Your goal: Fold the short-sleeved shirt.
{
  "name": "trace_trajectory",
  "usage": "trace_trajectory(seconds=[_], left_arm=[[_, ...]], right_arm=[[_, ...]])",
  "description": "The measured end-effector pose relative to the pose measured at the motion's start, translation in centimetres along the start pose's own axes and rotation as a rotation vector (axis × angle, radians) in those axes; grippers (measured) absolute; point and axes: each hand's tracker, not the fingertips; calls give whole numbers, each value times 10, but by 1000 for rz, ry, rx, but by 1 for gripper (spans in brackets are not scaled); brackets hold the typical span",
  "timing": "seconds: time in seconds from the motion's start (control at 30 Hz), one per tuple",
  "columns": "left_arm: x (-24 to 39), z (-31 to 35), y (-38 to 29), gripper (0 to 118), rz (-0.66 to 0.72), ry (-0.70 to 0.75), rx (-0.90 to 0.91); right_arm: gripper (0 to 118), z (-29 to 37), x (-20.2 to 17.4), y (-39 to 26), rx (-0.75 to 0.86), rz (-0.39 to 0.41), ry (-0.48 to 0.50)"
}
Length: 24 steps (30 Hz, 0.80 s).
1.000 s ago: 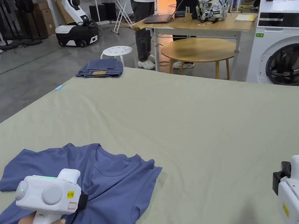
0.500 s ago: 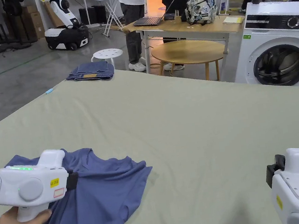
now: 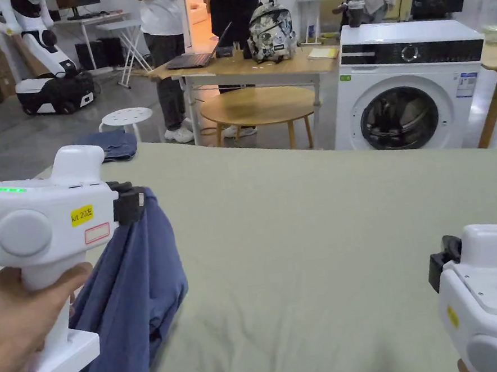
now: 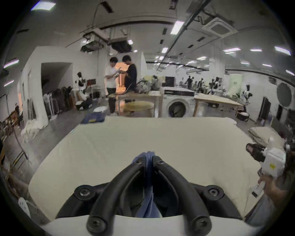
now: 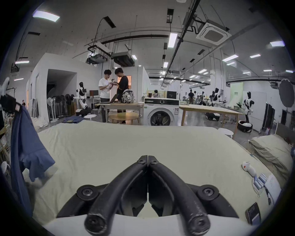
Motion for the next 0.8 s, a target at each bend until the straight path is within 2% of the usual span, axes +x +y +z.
trace_trajectory(seconds=[0.23,0.43,0.63,0.8], left_arm=[[104,-34,45,2,-59,-209,62],[212,-71,52,2,-115,-419,66],[315,-99,12,2,-173,-607,-24],[364,-118,-49,2,-205,-662,-164]], right_arm=[[0,26,49,10,32,-24,-70],[0,46,96,9,46,-33,-158],[0,63,138,-2,30,-48,-235],[0,73,163,-15,-1,-60,-284]])
